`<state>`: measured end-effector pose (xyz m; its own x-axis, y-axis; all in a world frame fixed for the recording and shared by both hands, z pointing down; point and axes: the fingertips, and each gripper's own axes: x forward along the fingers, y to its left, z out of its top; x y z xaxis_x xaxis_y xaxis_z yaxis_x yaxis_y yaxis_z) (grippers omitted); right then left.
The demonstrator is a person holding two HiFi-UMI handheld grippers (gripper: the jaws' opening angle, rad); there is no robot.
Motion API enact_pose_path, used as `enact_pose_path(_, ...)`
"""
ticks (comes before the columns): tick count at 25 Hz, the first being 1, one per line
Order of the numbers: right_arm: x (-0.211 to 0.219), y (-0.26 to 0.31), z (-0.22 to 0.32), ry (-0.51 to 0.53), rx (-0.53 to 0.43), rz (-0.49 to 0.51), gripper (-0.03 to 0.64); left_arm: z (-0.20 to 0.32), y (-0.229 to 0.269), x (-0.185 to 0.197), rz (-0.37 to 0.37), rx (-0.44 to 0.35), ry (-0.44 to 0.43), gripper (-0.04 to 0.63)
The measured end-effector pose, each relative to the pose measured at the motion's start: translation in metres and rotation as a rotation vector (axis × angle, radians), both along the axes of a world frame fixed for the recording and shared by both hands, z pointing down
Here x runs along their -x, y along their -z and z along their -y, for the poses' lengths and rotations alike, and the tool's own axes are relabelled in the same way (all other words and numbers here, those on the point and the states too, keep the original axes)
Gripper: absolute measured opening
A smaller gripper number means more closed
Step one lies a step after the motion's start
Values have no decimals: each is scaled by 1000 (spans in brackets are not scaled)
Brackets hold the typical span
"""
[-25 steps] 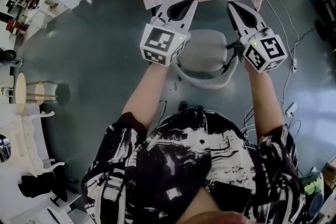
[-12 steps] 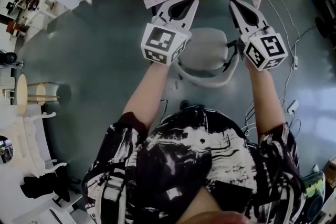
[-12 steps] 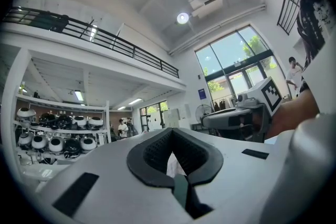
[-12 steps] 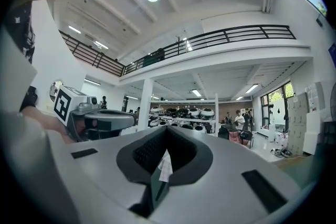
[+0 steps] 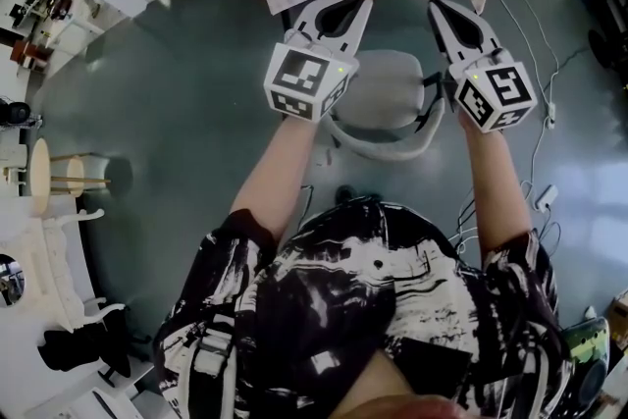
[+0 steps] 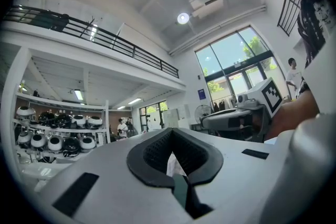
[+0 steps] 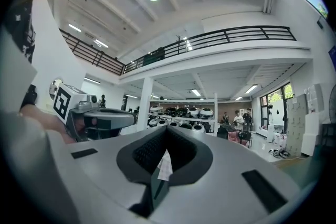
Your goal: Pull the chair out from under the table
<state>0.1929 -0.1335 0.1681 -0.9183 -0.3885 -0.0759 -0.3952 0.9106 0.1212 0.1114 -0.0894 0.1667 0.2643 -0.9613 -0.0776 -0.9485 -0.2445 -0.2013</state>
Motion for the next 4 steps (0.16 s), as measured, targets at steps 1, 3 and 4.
enact_pose_path(1,0,0,0,0,-1,-1,-2,0,0,0,0,0,1,0)
enact_pose_path(3,0,0,-1,-1,-3,-1,-2,-1,0,0,-1,1,2,0)
enact_pose_path(4,0,0,-1,-1,-4,-2,-2,-1,-1,0,-1,1,2,-1)
